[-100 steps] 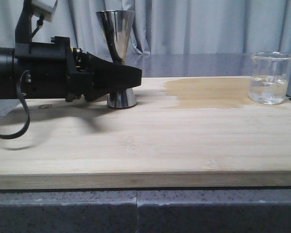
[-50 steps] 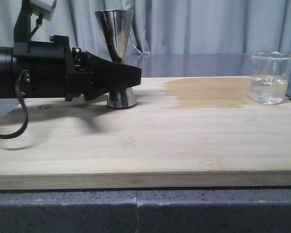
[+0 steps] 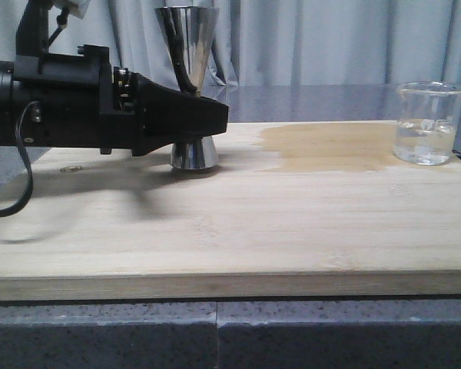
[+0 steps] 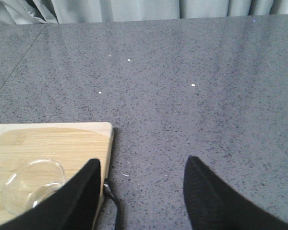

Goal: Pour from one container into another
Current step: 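Close the left gripper on the jigger and lift it off the board, then move the right gripper to the glass beaker and close around it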

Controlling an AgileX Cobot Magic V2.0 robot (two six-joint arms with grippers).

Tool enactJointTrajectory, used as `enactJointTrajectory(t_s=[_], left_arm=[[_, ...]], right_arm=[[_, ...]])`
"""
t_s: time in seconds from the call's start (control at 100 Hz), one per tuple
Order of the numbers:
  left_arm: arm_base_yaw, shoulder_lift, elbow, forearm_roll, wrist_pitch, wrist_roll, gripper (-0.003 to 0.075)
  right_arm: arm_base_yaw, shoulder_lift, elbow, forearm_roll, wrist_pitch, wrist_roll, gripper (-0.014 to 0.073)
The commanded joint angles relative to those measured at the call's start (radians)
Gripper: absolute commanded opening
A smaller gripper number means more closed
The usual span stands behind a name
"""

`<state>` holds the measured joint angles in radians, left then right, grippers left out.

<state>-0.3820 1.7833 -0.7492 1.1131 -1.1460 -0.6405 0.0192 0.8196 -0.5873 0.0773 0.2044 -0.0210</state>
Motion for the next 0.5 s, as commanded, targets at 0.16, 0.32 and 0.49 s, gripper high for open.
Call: enactJointTrajectory(t_s=[0.16, 0.32, 0.49], left_arm=[[-0.008, -0.093, -0.019, -0.026, -0.216, -0.011, -0.0001], [-0.008, -0.118, -0.019, -0.024, -0.216, -0.028, -0.0001], [-0.008, -0.120, -0.019, -0.021, -0.216, -0.033, -0.0001]], right_arm=[[0.099, 0.000, 0.074, 0.012, -0.283, -0.005, 0.0353], [0.129, 0.000, 0.126, 0.012, -0.363, -0.005, 0.0353], [0.129, -0.003, 0.157, 0.012, -0.376, -0.005, 0.0354]])
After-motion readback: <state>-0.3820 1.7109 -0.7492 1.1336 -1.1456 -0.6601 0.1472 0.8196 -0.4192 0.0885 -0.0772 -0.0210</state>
